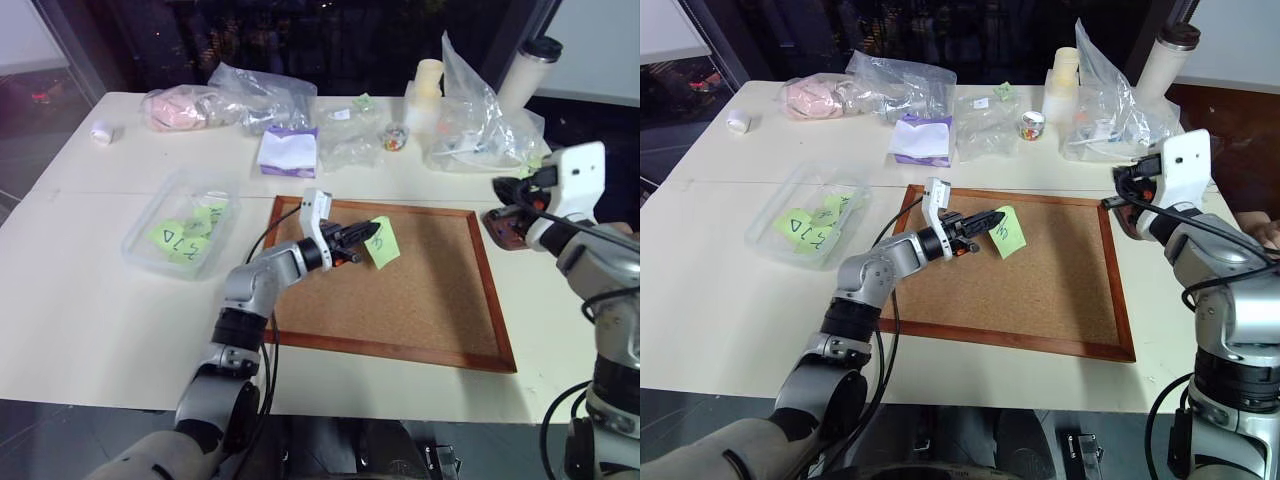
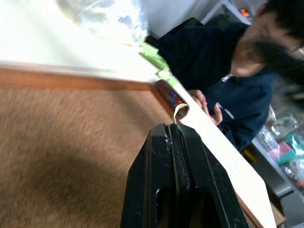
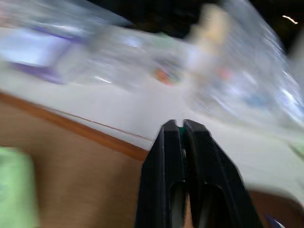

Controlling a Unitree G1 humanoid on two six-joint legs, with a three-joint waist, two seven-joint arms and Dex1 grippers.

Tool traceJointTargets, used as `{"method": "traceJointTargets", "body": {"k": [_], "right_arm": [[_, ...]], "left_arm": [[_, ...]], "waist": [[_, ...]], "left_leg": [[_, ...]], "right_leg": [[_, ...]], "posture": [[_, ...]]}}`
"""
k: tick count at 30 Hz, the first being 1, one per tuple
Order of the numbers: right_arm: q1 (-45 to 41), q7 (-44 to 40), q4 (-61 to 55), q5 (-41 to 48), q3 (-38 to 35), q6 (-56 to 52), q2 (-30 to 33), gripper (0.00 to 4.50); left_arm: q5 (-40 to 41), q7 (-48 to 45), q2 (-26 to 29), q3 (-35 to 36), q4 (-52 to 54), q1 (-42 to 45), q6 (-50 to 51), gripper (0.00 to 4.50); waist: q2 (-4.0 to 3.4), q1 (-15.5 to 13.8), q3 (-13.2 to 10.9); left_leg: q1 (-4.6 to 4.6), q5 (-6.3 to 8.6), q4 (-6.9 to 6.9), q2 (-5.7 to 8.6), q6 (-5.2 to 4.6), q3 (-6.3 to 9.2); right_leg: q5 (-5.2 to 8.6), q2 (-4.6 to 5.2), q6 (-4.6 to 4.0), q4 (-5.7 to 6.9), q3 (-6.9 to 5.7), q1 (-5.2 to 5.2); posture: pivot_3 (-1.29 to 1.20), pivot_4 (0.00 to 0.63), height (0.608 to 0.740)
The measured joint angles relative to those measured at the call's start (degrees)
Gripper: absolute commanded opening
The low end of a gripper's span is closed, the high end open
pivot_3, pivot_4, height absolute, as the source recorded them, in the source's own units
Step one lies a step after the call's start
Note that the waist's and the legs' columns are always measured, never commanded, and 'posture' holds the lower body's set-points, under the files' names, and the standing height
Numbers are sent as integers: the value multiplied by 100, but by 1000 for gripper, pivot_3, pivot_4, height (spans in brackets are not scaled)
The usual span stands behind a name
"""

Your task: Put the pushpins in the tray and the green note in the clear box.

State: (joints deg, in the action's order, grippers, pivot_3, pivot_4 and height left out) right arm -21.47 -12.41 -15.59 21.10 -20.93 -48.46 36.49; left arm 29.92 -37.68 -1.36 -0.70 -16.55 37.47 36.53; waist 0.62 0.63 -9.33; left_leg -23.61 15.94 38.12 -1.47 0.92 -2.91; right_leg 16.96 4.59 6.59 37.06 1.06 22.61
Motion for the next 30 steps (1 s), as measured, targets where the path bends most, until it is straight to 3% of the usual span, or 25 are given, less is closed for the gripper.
{"method": "traceJointTargets", "body": {"k": [10, 17, 21, 22, 26, 30], "right_arm": [[-402, 287, 2413, -462, -6, 1085, -298, 0], [-757, 158, 3486, -527, 3, 1651, -301, 0], [-796, 58, 3668, -526, 17, 1760, -300, 2044], [-806, 43, 3700, -527, 20, 1764, -301, 2331], [-817, 33, 3757, -573, 55, 1793, -301, 4474], [-826, -2, 3757, -580, 59, 1793, -301, 4474]], "left_arm": [[-323, -96, 417, -456, 1005, -630, -183, 35], [-428, -89, 547, -642, 1423, -826, -207, 35], [-440, -66, 591, -645, 1508, -867, -209, 0], [-443, -66, 607, -646, 1513, -874, -210, 0], [-493, -79, 790, -690, 1664, -989, -228, 0], [-506, -101, 969, -702, 1841, -1016, -229, 0]], "waist": [[-5, 12, 2], [-6, 7, 2], [-6, 10, 2], [-6, 11, 2], [-6, 18, 2], [-6, 15, 2]], "left_leg": [[4, -1, -1, -3, 2, -8], [4, -2, -1, -4, 4, -8], [4, -4, -1, -4, 7, -7], [4, -4, -1, -4, 7, -7], [5, -5, -1, -6, 9, -7], [5, -5, -1, -6, 8, -8]], "right_leg": [[0, -4, 0, 1, 6, 0], [0, -3, 0, 1, 6, -2], [0, -3, 1, 1, 6, -2], [0, -3, 1, 1, 6, -2], [0, -4, 0, 2, 6, -1], [0, -3, 1, 2, 6, -2]], "posture": [[0, 150, 740], [0, 150, 740], [0, 150, 740], [0, 150, 740], [0, 150, 740], [0, 150, 740]]}}
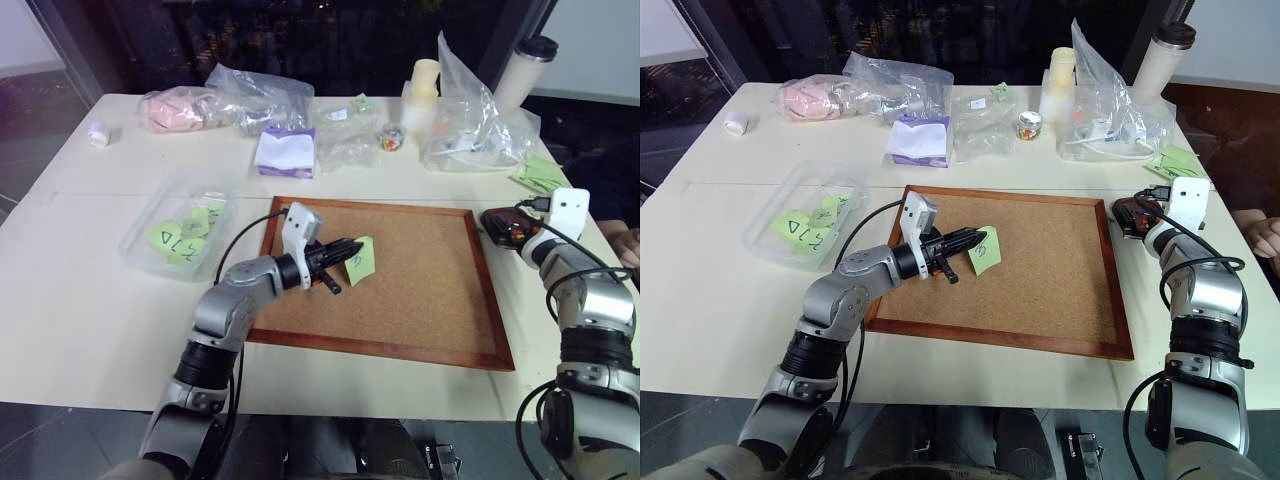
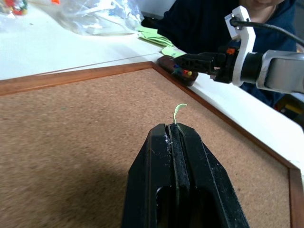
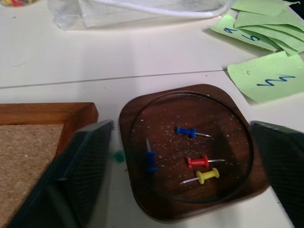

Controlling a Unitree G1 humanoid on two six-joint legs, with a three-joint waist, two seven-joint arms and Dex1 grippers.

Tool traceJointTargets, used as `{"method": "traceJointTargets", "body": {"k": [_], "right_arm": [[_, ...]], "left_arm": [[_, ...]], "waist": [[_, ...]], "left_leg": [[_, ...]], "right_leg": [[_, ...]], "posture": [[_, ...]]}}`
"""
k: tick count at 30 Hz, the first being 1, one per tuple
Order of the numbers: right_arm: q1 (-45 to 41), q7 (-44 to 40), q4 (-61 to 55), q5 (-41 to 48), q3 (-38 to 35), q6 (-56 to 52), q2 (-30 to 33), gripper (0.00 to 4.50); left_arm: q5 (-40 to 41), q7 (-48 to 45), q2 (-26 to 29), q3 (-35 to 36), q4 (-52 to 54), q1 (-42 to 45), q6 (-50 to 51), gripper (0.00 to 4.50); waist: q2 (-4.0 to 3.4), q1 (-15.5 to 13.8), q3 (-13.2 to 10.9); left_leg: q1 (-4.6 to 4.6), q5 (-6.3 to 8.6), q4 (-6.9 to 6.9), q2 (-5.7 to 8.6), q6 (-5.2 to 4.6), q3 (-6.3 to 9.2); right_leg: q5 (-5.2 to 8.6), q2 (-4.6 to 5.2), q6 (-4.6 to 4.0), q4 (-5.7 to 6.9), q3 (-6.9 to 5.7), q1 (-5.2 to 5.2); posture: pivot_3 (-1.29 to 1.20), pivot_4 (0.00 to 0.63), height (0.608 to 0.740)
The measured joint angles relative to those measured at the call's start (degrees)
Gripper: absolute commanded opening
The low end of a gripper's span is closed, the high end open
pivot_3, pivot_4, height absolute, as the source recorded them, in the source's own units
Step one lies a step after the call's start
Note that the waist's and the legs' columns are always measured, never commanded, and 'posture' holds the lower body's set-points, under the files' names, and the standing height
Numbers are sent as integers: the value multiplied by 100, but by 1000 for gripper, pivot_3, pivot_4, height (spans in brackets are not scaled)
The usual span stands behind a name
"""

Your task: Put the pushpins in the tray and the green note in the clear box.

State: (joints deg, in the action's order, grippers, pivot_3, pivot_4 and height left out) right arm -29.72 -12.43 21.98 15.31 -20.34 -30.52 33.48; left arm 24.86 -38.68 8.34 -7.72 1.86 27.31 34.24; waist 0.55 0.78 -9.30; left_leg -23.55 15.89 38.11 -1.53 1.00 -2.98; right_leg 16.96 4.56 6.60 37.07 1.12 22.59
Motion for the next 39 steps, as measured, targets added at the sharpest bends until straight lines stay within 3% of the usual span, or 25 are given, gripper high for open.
{"method": "traceJointTargets", "body": {"k": [8, 20, 26, 32, 33, 34, 39], "right_arm": [[66, -96, -237, 92, -30, -153, -1, 4474], [1121, -2113, -4043, 1961, 626, -1707, 230, 4474], [1150, -2687, -4962, 2352, 1193, -1826, 480, 4474], [1117, -2795, -4971, 2232, 1549, -1766, 599, 4474], [1116, -2803, -4970, 2186, 1582, -1740, 602, 4500], [1111, -2806, -4969, 2166, 1601, -1720, 611, 4500], [1128, -2800, -4950, 1971, 1692, -1622, 644, 4500]], "left_arm": [[138, -45, 449, 62, 615, -243, 114, 0], [1446, -93, 1784, 1752, 1658, -421, 939, 0], [1364, 386, 2422, 2579, 420, 420, 775, 0], [496, 316, 2848, 2600, -1482, 469, -141, 0], [390, 245, 2853, 2520, -1661, 465, -246, 697], [326, 211, 2852, 2457, -1769, 461, -289, 1000], [110, -130, 2821, 2196, -2091, 436, -531, 3525]], "waist": [[-1, 6, 0], [4, -25, -5], [20, 28, -14], [45, -24, -29], [53, -46, -33], [55, -57, -34], [60, -55, -37]], "left_leg": [[0, 0, 0, -6, -1, 0], [1, 5, 0, -17, -8, 10], [5, 5, 0, -9, -8, 11], [2, 5, -1, -8, -7, 8], [-2, 5, 0, -9, -8, 10], [-2, 5, 0, -9, -8, 9], [-4, 5, 0, -10, -8, 7]], "right_leg": [[0, -1, 0, 2, 1, 1], [0, 2, 0, -4, -9, -8], [0, -8, -1, 0, -9, -4], [1, -2, -1, -1, -13, -2], [1, 2, -1, -2, -17, -2], [1, 6, -1, -2, -17, -2], [0, 6, -1, -1, -16, 0]], "posture": [[0, 150, 740], [0, 150, 740], [0, 150, 740], [0, 150, 740], [0, 150, 740], [0, 150, 740], [0, 150, 740]]}}
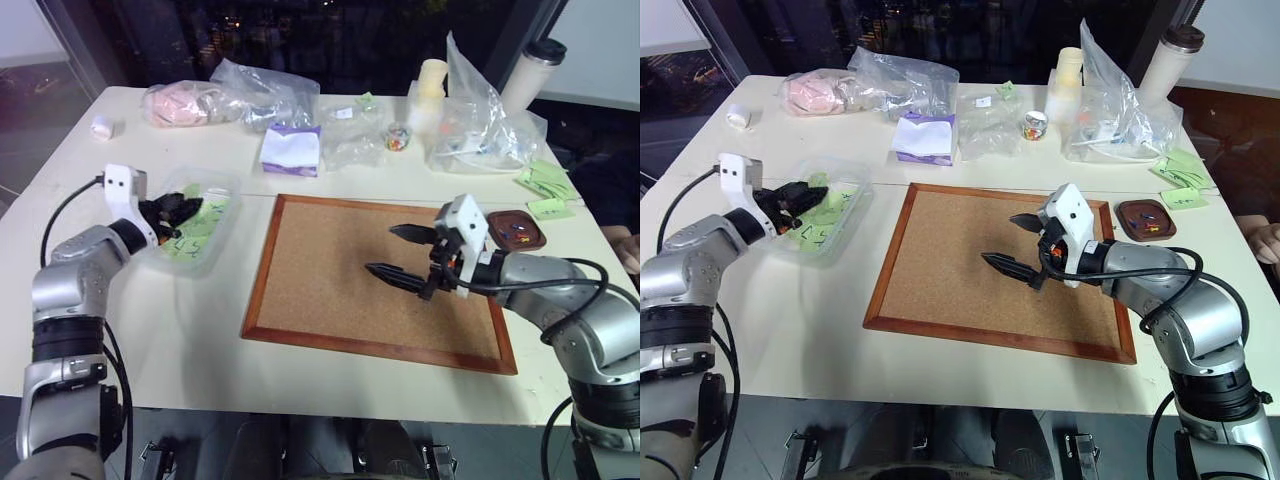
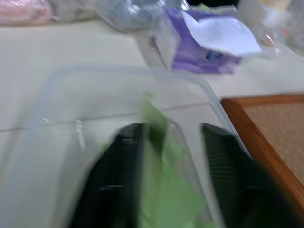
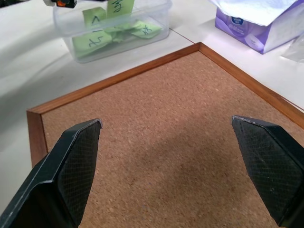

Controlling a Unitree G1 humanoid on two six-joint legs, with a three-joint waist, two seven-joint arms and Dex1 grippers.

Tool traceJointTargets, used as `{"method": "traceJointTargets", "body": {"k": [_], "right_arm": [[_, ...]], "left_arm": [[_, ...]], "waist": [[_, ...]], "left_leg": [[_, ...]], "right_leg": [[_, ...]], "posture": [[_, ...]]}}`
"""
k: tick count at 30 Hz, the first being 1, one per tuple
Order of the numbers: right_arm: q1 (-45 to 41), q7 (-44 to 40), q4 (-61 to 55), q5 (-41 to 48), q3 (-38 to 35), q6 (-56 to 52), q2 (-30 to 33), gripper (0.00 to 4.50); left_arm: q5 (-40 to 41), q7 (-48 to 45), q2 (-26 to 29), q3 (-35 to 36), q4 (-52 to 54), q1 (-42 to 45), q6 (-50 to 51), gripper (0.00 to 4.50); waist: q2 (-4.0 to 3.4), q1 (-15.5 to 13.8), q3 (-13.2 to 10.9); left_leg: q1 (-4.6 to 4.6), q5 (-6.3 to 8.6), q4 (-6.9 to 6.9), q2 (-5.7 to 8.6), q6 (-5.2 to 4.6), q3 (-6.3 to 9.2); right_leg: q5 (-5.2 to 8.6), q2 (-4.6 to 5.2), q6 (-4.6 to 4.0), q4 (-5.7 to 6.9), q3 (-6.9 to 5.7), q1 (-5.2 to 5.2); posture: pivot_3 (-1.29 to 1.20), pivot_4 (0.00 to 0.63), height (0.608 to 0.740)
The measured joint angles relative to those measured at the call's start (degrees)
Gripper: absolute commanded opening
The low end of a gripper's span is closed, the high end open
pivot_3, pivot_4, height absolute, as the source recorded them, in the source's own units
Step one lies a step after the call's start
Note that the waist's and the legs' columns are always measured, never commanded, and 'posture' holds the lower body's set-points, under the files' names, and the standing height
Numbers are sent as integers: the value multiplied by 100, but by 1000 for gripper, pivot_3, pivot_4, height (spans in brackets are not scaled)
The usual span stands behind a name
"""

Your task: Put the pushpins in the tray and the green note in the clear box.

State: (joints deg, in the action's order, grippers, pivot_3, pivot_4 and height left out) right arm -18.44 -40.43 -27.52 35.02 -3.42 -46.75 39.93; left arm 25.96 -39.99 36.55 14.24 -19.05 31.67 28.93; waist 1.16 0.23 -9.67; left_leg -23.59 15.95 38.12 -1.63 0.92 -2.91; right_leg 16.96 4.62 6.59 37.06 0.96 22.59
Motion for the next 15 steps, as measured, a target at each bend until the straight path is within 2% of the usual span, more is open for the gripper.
{"method": "traceJointTargets", "body": {"k": [2, 7, 15], "right_arm": [[49, 15, 4, -47, -1, 38, 2, 4500], [244, 50, 4, -151, -7, 97, 60, 4500], [550, -15, 25, -231, -332, 204, 319, 4500]], "left_arm": [[9, -118, 2, 2, -8, 3, 8, 4450], [162, -510, 57, 0, 228, 11, 189, 4450], [479, -1178, 29, -406, 1457, 31, 465, 4450]], "waist": [[0, 33, 0], [0, 49, 0], [0, 40, 0]], "left_leg": [[0, 0, 0, -1, 0, 0], [0, 0, 0, -7, 0, 0], [1, 0, 0, -7, 0, 0]], "right_leg": [[0, -1, 0, 0, 0, 0], [0, -4, 0, 3, 1, 2], [0, -4, 0, 2, 2, 1]], "posture": [[0, 150, 740], [0, 150, 740], [0, 150, 740]]}}
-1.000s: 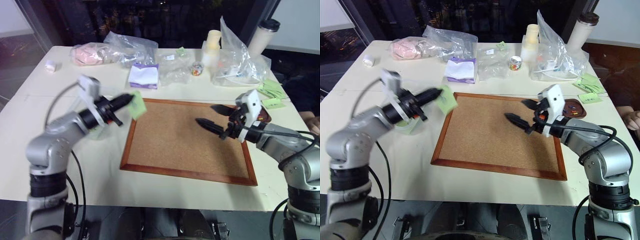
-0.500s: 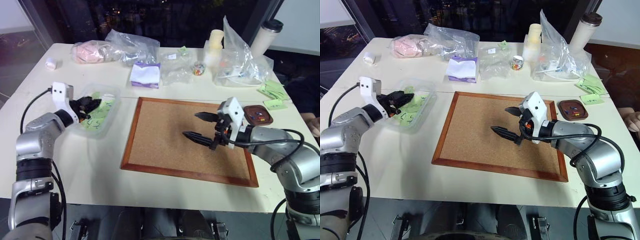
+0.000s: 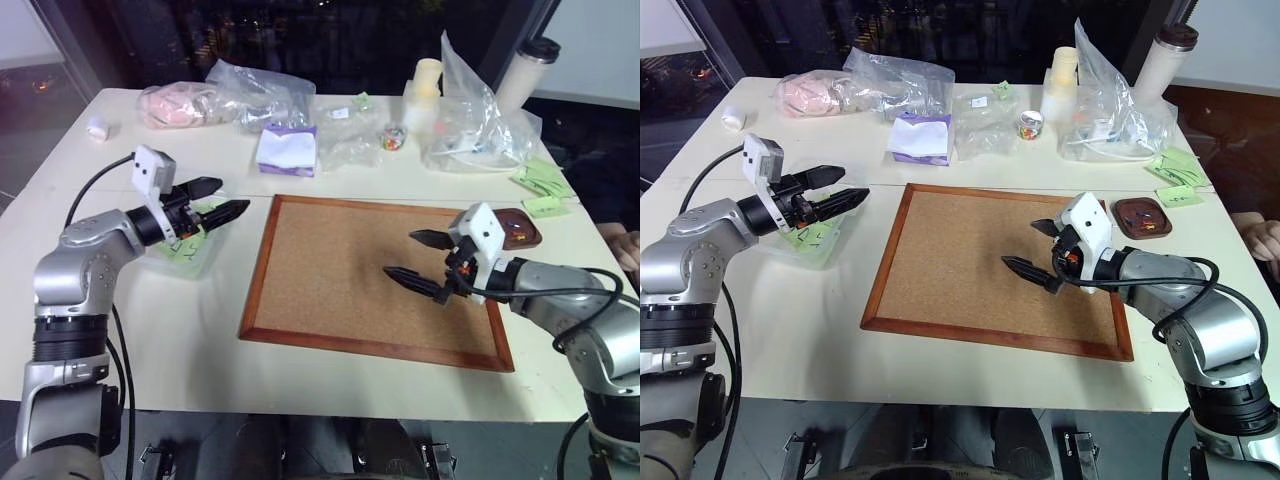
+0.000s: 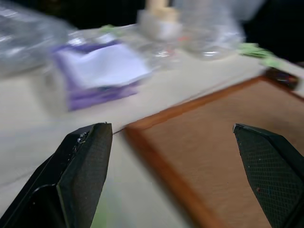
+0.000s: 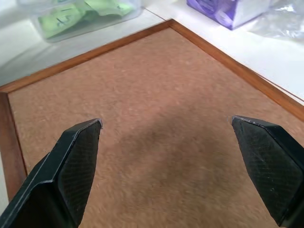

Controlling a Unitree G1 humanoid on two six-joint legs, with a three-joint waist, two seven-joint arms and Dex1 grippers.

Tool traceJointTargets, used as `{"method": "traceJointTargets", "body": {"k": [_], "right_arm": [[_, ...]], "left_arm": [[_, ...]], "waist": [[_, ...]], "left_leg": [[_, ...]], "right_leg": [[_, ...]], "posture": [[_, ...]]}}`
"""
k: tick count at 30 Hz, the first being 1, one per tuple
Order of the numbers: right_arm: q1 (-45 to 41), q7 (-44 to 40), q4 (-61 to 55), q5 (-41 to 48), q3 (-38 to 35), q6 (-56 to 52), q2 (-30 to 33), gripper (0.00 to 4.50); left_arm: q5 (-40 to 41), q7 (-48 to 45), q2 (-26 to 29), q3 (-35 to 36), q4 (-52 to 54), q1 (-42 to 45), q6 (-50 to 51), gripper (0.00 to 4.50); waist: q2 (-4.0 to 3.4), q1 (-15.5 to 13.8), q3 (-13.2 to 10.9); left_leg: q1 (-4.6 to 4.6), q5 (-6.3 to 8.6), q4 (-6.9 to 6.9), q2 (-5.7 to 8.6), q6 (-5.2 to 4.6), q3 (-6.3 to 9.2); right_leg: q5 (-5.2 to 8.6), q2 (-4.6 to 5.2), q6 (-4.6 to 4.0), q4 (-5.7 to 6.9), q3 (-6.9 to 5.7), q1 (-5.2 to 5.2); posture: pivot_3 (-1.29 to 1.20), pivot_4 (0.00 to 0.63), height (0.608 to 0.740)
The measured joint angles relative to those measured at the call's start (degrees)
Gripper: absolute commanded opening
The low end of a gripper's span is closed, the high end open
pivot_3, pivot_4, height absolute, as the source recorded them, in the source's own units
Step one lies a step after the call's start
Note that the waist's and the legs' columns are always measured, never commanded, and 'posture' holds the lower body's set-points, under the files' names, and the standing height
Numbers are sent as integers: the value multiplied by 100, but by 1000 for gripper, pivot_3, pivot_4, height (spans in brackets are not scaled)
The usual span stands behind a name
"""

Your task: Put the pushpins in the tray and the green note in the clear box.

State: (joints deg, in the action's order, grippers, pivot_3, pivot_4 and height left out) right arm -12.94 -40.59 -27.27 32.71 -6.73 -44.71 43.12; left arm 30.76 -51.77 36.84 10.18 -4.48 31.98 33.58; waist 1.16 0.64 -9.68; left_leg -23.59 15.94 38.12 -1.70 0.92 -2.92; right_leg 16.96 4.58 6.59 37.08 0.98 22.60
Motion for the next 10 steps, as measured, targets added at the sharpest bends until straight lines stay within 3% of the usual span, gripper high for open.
{"method": "traceJointTargets", "body": {"k": [5, 10], "right_arm": [[334, -140, 104, -59, -438, 102, 354, 4500], [500, -142, 96, -65, -553, 123, 440, 4500]], "left_arm": [[82, -360, -543, -1041, 1010, -92, 76, 4450], [-140, -404, -626, -1390, 1127, -263, -99, 4450]], "waist": [[0, -17, 0], [-2, 46, 1]], "left_leg": [[0, 1, 4, 9, -1, 0], [10, 0, 1, 1, 0, -2]], "right_leg": [[0, 3, 1, -3, 3, -6], [0, -17, -1, 6, 13, -2]], "posture": [[0, 150, 740], [0, 150, 740]]}}
